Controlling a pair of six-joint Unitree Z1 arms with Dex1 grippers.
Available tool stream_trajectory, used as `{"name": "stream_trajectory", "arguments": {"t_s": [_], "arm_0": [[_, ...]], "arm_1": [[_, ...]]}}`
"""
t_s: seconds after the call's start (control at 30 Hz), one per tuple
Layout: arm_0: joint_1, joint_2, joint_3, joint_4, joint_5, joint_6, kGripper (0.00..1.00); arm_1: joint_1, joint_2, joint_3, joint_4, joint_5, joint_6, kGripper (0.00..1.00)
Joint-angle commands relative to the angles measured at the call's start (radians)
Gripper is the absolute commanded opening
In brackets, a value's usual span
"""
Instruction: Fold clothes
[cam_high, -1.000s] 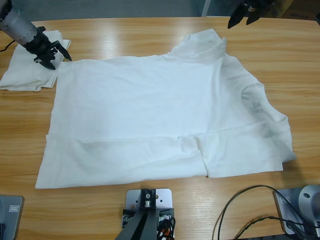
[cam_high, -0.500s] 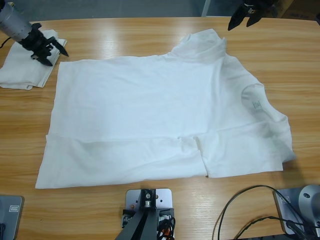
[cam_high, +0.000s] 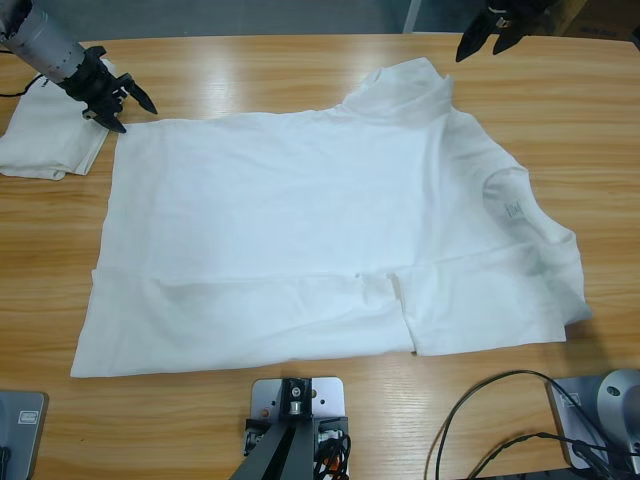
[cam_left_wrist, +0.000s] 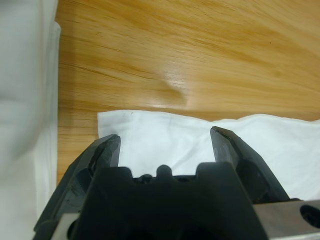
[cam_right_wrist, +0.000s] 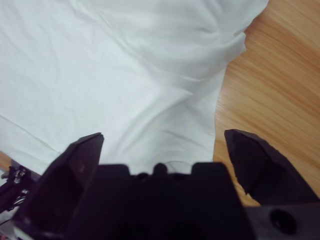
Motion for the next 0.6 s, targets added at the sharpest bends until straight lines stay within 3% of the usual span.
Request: {"name": "stream_trajectory", "arguments": {"t_s": [0.03, 0.6], "arm_0": [[0.012, 0.026, -0.002, 0.034, 0.053, 0.012, 0.711], [0.011, 0.092, -0.017, 0.031, 0.037, 0.033, 0.704]], "arm_1": [[-0.018, 0.061, 0.034, 0.008, 0.018, -0.005, 1.0], [-0.018, 0.066, 0.034, 0.008, 0.018, -0.007, 1.0]]}}
